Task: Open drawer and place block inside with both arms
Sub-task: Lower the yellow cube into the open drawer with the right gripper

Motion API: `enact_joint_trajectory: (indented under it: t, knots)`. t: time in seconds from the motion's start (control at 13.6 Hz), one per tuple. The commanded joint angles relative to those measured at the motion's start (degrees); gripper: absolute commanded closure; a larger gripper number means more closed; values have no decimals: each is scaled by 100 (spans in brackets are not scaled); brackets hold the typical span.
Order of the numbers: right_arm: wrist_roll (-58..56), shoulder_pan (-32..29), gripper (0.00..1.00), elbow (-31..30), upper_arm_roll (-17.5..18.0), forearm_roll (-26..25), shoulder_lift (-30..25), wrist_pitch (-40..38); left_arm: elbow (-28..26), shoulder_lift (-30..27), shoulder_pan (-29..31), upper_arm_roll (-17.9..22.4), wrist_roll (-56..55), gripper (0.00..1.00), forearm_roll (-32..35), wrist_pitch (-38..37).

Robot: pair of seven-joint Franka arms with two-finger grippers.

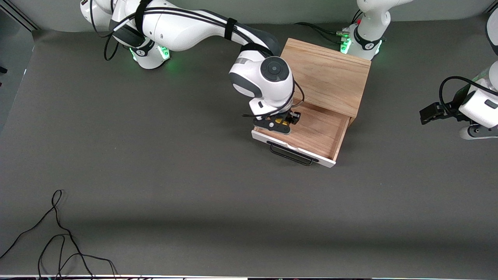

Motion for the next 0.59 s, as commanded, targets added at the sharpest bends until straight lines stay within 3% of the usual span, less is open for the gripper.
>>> enact_joint_trajectory:
  t: [0.0,0.07,0.15,0.22,0.29,0.37,0.44,0.52]
  knots:
    - [333,111,70,41,-13,-151,68,130,179,-15,61,68,174,0,-218,40]
    - [412,120,62,32,-13,-160,68,139,312,99,43,77,174,0,-209,40]
    - [430,120,61,6,-13,-160,68,139,348,127,-79,173,183,0,-192,31]
    - [439,137,55,6,-13,-160,68,139,348,127,-489,548,191,0,-183,40]
    - [439,155,47,6,-13,-160,68,139,357,127,-1119,1196,218,0,-209,49]
    - [448,155,34,6,-13,-212,68,139,357,127,-1735,1803,218,0,-209,49]
    - [448,173,0,-12,-13,-326,68,139,348,118,-2106,2165,227,0,-209,49]
    - [448,225,0,-12,-13,-405,68,139,357,118,-2215,2273,227,0,-218,49]
